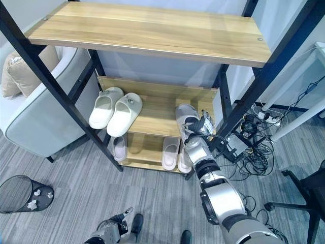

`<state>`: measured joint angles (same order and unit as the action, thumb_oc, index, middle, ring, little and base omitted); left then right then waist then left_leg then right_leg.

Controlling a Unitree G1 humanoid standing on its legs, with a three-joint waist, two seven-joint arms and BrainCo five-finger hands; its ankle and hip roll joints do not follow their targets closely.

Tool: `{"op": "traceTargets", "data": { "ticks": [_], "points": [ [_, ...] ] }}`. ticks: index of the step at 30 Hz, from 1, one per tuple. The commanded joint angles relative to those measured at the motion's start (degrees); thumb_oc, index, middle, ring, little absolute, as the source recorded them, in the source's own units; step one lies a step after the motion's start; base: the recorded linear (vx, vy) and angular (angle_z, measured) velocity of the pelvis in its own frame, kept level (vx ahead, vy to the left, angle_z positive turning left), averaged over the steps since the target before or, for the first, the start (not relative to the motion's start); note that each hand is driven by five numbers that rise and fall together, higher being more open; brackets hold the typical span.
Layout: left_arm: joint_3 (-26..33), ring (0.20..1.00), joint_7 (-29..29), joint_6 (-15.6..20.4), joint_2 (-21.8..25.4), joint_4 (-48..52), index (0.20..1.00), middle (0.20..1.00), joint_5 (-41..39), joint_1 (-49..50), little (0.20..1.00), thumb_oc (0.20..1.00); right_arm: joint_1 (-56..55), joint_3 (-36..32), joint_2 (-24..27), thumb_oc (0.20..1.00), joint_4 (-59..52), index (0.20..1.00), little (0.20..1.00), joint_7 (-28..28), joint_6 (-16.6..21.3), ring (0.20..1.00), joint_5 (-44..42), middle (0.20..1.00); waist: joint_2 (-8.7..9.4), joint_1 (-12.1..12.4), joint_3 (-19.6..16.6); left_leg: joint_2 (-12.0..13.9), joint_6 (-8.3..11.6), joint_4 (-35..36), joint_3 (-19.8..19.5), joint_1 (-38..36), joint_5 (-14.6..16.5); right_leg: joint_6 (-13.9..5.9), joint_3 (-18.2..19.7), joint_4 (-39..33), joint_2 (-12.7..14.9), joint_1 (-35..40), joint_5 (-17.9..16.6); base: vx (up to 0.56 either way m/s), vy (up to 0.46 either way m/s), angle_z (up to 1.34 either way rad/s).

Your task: Arrange the slippers neatly on the shoe rack.

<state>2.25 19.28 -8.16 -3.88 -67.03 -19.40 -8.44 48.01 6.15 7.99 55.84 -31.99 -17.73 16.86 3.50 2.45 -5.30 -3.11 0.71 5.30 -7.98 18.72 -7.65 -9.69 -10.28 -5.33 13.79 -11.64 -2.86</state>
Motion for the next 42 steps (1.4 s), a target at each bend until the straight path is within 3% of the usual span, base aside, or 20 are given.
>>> {"op": "traceTargets", "data": {
  "ticks": [1, 4, 11, 16, 17, 18, 19, 21, 29, 42],
  "points": [
    [-0.1, 1.0, 1.4, 0.4, -3.6, -4.0, 1.0, 1.0, -0.2, -4.6, 1.0, 1.0, 7.6, 0.1, 2.1, 1.0, 2.2, 1.0, 1.0, -1.5, 2.6, 1.0, -1.5, 1.0, -0.21, 0.1, 3.7, -2.5, -2.17, -0.3, 0.7, -3.3, 4.3, -5.31, -1.6, 0.3, 1.5, 4.9, 3.9, 0.0, 0.014, 0.04],
    [-0.1, 1.0, 1.6, 0.7, -3.9, -3.9, 1.0, 1.0, -0.3, -5.1, 1.0, 1.0, 9.4, 0.7, 0.7, 1.0, 4.8, 1.0, 1.0, 0.7, 1.1, 1.0, -2.5, 1.0, -0.41, 0.1, 3.9, -2.7, -2.1, -0.3, 0.7, -2.8, 4.1, -5.31, -1.8, 0.3, 1.6, 4.5, 3.9, 0.0, 0.004, 0.02],
    [-0.3, 1.0, 2.0, 0.8, -4.5, -3.6, 1.0, 1.0, 0.0, -6.7, 1.0, 1.0, 13.9, -1.5, -1.2, 1.0, 14.6, 1.0, 1.0, -2.4, -0.5, 1.0, -7.0, 1.0, -0.88, 0.5, 5.0, -3.2, -1.89, -0.3, 0.4, -1.3, 3.6, -5.31, -1.9, 0.3, 1.9, 3.5, 3.7, 0.0, 0.0, 0.0],
    [0.0, 1.0, 1.7, 0.4, -4.5, -4.3, 1.0, 1.0, 1.2, -7.0, 1.0, 1.0, 17.6, -2.4, -2.6, 1.0, 23.6, 1.0, 1.0, 1.7, -2.1, 1.0, -12.1, 1.0, -1.27, 1.0, 5.5, -3.7, -1.8, -0.3, 0.2, -0.2, 3.2, -5.31, -2.2, 0.3, 2.1, 2.6, 3.5, 0.0, 0.014, 0.01],
    [0.0, 1.0, 1.6, 0.4, -4.4, -4.2, 1.0, 1.0, 1.3, -7.0, 1.0, 1.0, 17.9, -2.5, -2.8, 0.762, 24.1, 0.762, 0.762, 2.5, -2.2, 0.762, -12.5, 0.762, -1.29, 1.0, 5.6, -3.7, -1.77, -0.3, 0.2, -0.1, 3.1, -5.31, -2.2, 0.3, 2.1, 2.6, 3.5, 0.0, 0.0, 0.0],
    [-0.1, 1.0, 1.5, 0.4, -4.3, -4.2, 1.0, 1.0, 1.5, -7.0, 1.0, 1.0, 18.2, -2.5, -3.3, 0.576, 24.3, 0.576, 0.576, 3.2, -2.4, 0.576, -12.9, 0.576, -1.3, 1.0, 5.8, -3.6, -1.7, -0.3, 0.2, -0.1, 3.0, -5.31, -2.2, 0.3, 2.0, 2.6, 3.5, 0.0, 0.0, 0.0],
    [-0.1, 1.0, 1.4, 0.3, -4.2, -4.0, 1.0, 1.0, 1.7, -7.1, 1.0, 1.0, 18.3, -2.6, -3.7, 0.495, 24.5, 0.495, 0.495, 3.6, -2.3, 0.495, -13.2, 0.495, -1.28, 1.1, 5.9, -3.6, -1.69, -0.3, 0.1, -0.1, 3.1, -5.31, -2.2, 0.4, 2.0, 2.5, 3.6, 0.0, 0.0, 0.0],
    [-0.1, 1.0, 1.4, 0.2, -4.1, -3.8, 1.0, 1.0, 1.7, -7.2, 1.0, 1.0, 17.4, -2.5, -4.9, 0.2, 24.0, 0.2, 0.2, 3.6, -1.6, 0.2, -13.9, 0.2, -1.08, 1.0, 6.0, -3.6, -1.81, -0.3, 0.3, -0.3, 3.2, -5.31, -2.1, 0.5, 2.0, 2.7, 3.6, 0.0, 0.0, 0.0],
    [-1.1, 1.0, 2.0, -1.2, -4.9, -2.2, 1.0, 1.0, 0.5, -6.7, 1.0, 1.0, 11.4, -1.4, -6.1, 0.2, 19.0, 0.2, 0.2, -0.6, 0.8, 0.2, -12.2, 0.2, -0.75, 0.3, 6.1, -3.3, -2.53, -0.3, 1.2, -2.9, 4.1, -5.31, -1.1, 0.9, 2.3, 4.2, 4.1, 0.02, 0.009, -0.01],
    [-3.0, 1.0, 3.2, -2.9, -4.9, -2.9, 1.0, 1.0, -0.6, -5.0, 1.0, 1.0, -13.8, 1.0, -4.7, 0.2, -19.3, 0.2, 0.2, 4.0, 11.5, 0.2, -8.8, 0.2, 0.26, -1.3, 3.8, -2.5, -3.38, -0.3, 2.4, -8.1, 6.4, -5.04, -0.7, 1.5, 2.1, 7.9, 5.5, 0.04, 0.0, -0.03]
  ]
}}
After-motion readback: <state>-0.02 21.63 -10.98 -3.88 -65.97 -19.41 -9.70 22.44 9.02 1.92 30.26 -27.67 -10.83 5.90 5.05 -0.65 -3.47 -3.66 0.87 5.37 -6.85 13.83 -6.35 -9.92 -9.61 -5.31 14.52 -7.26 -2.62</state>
